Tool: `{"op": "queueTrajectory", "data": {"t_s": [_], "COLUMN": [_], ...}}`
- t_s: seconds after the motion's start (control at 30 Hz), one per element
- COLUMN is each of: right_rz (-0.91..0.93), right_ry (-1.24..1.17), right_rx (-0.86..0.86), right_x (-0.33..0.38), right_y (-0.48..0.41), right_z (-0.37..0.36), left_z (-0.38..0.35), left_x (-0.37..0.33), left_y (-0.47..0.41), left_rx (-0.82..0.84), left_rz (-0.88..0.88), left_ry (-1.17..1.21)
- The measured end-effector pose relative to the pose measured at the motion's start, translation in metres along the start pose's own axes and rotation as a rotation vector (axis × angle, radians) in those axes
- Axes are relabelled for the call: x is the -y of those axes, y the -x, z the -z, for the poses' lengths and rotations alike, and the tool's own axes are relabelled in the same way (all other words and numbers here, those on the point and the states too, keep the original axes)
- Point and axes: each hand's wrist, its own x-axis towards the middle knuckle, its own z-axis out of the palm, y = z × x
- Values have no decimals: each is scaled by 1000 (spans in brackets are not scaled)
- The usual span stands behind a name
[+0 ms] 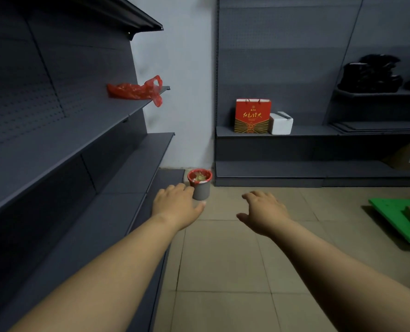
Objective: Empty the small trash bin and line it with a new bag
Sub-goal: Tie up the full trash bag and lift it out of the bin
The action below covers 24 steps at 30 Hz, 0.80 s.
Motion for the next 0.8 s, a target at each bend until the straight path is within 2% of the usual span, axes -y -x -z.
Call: {"op": "queueTrajectory", "data": {"t_s": [0.23,0.6,0.8], "right_rz": [19,91,147], "right_ry": [6,55,39], "right_rx": [16,6,53], "right_x": [-10,-38,-36], "right_y": [-106,-329,-413], "right_z": [-4,25,27], "left_z": [-18,-25,-32], "left_x": [7,-1,8], "left_y": [-104,-328,-408], "left_rx": [4,-15,-1], "left_rz": [-6,50,79], "left_ry": [4,7,27]}}
